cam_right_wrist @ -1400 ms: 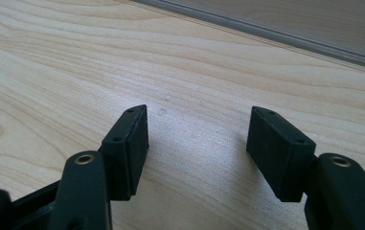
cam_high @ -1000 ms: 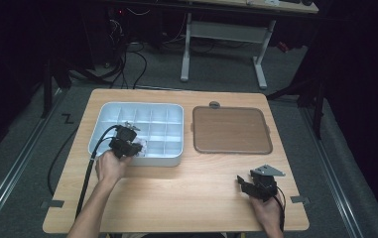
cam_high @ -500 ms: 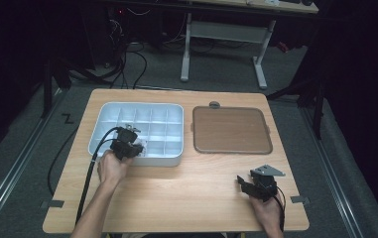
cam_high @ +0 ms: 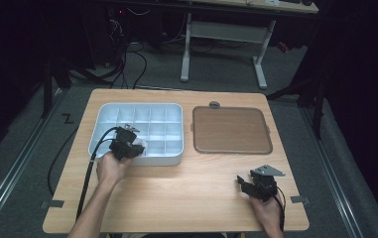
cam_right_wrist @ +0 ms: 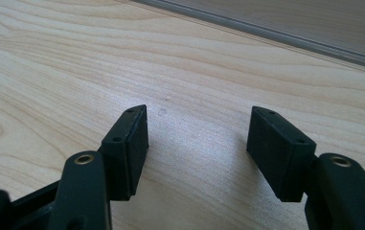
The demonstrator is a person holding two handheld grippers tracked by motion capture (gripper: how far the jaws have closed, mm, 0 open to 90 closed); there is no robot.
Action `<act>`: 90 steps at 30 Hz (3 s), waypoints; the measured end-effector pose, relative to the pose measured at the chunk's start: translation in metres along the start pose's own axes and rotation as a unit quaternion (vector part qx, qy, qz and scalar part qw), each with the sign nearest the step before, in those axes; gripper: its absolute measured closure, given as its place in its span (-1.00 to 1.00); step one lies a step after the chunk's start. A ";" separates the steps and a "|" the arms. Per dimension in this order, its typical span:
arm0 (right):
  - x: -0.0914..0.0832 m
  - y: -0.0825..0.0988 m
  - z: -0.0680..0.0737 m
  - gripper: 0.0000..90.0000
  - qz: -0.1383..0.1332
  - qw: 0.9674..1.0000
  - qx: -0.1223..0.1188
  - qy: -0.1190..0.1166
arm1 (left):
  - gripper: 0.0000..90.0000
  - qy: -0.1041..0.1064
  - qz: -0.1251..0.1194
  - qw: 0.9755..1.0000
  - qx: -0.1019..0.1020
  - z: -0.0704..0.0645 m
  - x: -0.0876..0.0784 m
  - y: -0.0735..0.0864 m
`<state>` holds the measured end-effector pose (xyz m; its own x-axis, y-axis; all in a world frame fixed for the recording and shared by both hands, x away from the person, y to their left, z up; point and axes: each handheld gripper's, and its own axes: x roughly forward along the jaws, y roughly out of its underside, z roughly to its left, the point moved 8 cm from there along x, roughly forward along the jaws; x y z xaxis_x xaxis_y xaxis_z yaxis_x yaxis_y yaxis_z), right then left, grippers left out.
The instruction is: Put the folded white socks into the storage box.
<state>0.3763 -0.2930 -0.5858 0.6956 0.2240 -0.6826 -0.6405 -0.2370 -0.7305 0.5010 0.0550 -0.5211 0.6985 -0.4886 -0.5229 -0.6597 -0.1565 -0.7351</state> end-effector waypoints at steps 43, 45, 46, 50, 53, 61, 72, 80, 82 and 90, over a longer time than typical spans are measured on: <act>0.000 0.000 0.000 -0.10 0.000 1.000 0.000 0.000 | 0.76 -0.030 -0.015 0.999 -0.001 0.011 0.004 -0.007; 0.000 0.000 0.000 -0.10 0.000 1.000 0.000 0.000 | 0.72 -0.025 -0.028 0.999 -0.004 0.010 -0.003 -0.011; 0.000 0.000 0.000 -0.10 0.000 1.000 0.000 0.000 | 0.71 -0.021 -0.035 0.999 -0.008 0.010 -0.007 -0.014; 0.000 0.000 0.000 -0.10 0.000 1.000 0.000 0.000 | 0.63 -0.012 -0.052 0.998 -0.019 0.012 -0.019 -0.019; 0.000 0.000 0.000 -0.10 0.000 1.000 0.000 0.000 | 0.57 -0.005 -0.065 0.997 -0.031 0.015 -0.028 -0.022; 0.000 0.000 0.000 -0.10 0.000 1.000 0.000 0.000 | 0.43 0.004 -0.096 0.995 -0.039 0.016 -0.049 -0.030; 0.000 0.000 0.000 -0.10 0.000 1.000 0.000 0.000 | 0.33 0.015 -0.123 0.991 -0.053 0.023 -0.072 -0.031; 0.000 0.000 0.000 -0.10 0.000 1.000 0.000 0.000 | 0.29 0.025 -0.137 0.989 -0.055 0.023 -0.089 -0.031; 0.000 0.000 0.000 -0.10 0.000 1.000 0.000 0.000 | 0.27 0.026 -0.139 0.988 -0.058 0.024 -0.091 -0.030; 0.000 0.000 0.000 -0.10 0.000 1.000 0.001 0.000 | 0.23 0.031 -0.144 0.987 -0.069 0.030 -0.100 -0.024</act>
<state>0.3762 -0.2930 -0.5858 0.6954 0.2238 -0.6829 -0.6411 -0.2361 -0.7302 0.4556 0.1331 -0.4638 0.8473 -0.4569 -0.2708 -0.4707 -0.4097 -0.7814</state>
